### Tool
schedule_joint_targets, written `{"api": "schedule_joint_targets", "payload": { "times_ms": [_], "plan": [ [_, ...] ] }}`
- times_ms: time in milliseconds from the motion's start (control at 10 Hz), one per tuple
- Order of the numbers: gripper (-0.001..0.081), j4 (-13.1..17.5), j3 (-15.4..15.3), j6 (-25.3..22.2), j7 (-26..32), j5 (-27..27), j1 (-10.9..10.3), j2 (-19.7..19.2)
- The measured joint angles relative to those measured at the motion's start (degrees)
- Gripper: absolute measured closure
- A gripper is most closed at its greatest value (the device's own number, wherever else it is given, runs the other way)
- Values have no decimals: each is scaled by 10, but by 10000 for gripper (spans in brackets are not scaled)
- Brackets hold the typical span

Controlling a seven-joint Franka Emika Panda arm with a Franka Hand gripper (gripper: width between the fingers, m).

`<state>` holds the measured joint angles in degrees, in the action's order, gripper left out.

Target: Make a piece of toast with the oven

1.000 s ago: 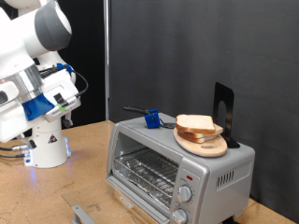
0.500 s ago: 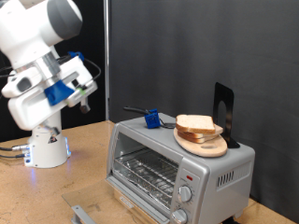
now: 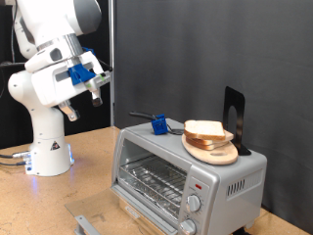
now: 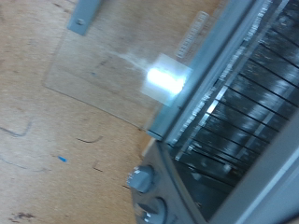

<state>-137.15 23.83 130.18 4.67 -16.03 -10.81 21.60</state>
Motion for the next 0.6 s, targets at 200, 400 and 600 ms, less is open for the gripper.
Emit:
{"api": "schedule_joint_targets", "payload": {
  "times_ms": [200,400,600],
  "plan": [
    [124,16,-1,-43,23,-61,-27,8],
    [124,23,-11,-60,41,-75,-49,33],
    [124,21,-34,-53,66,-69,-57,68]
  ]
}}
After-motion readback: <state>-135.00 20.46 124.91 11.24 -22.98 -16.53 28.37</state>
